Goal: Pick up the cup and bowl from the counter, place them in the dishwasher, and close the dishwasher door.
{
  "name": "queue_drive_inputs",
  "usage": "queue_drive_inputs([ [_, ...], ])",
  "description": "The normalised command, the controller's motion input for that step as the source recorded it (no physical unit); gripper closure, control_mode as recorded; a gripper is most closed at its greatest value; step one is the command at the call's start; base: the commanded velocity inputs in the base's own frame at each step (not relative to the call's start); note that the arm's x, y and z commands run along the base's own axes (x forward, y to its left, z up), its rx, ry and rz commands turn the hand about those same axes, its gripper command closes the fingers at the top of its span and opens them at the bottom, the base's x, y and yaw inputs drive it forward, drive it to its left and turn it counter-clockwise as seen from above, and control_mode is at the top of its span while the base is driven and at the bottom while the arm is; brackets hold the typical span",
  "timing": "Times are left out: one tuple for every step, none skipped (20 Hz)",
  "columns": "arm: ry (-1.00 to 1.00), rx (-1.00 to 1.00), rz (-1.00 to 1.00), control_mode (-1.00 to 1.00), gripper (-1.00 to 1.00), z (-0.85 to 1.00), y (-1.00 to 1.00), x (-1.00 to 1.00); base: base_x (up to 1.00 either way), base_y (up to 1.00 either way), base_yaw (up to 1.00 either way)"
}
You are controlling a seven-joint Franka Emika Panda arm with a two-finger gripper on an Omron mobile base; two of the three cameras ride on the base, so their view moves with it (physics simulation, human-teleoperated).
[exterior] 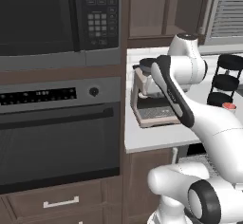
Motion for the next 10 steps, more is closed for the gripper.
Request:
queue_drive_inputs([
  [0.00, 0.00, 0.00, 1.00, -1.00, 0.00, 0.00, 0.00, 0.00, 0.00, 0.00],
  [0.00, 0.00, 0.00, 1.00, -1.00, 0.00, 0.00, 0.00, 0.00, 0.00, 0.00],
  [0.00, 0.00, 0.00, 1.00, -1.00, 0.00, 0.00, 0.00, 0.00, 0.00, 0.00],
  [0.00, 0.00, 0.00, 1.00, -1.00, 0.00, 0.00, 0.00, 0.00, 0.00, -0.06],
  [0.00, 0.00, 0.00, 1.00, -1.00, 0.00, 0.00, 0.00, 0.00, 0.00, -0.23],
  [0.00, 0.00, 0.00, 1.00, -1.00, 0.00, 0.00, 0.00, 0.00, 0.00, -0.35],
  [0.00, 0.00, 0.00, 1.00, -1.00, 0.00, 0.00, 0.00, 0.00, 0.00, -0.49],
  [0.00, 0.00, 0.00, 1.00, -1.00, 0.00, 0.00, 0.00, 0.00, 0.00, -0.58],
  [0.00, 0.00, 0.00, 1.00, -1.00, 0.00, 0.00, 0.00, 0.00, 0.05, -0.60],
  [0.00, 0.00, 0.00, 1.00, -1.00, 0.00, 0.00, 0.00, 0.00, 0.09, -0.61],
])
